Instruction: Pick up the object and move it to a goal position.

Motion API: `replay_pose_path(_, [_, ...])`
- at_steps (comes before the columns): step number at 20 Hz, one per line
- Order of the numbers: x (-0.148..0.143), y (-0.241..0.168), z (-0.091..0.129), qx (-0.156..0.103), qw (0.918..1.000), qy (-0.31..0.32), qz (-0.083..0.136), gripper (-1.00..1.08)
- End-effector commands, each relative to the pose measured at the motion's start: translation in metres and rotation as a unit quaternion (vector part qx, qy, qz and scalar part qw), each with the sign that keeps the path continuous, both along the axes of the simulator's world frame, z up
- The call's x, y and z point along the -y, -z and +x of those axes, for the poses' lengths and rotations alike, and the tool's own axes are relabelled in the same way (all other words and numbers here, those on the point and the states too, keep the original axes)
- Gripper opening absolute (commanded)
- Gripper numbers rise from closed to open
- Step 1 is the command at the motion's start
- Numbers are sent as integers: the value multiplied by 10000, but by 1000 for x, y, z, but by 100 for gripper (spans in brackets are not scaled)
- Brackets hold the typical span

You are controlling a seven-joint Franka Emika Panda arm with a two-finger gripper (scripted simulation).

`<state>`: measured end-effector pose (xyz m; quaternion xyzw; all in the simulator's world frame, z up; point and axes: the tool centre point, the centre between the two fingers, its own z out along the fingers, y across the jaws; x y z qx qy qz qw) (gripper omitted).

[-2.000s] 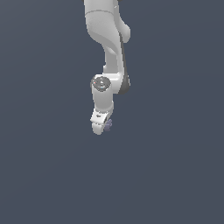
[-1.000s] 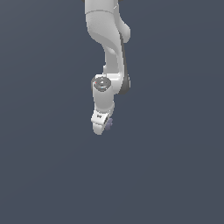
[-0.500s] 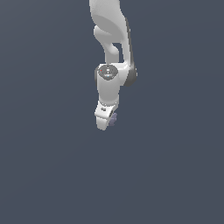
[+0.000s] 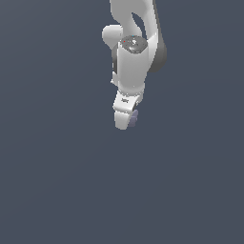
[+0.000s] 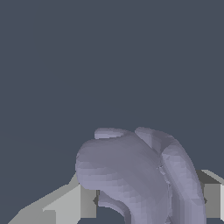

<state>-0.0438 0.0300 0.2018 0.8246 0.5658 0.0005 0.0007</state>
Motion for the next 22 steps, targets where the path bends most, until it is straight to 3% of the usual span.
replay_pose_path(1, [-12, -27, 2, -4, 10000, -1, 2, -100])
replay_pose_path(22, [-96, -224, 24, -7, 10000, 11, 5, -100])
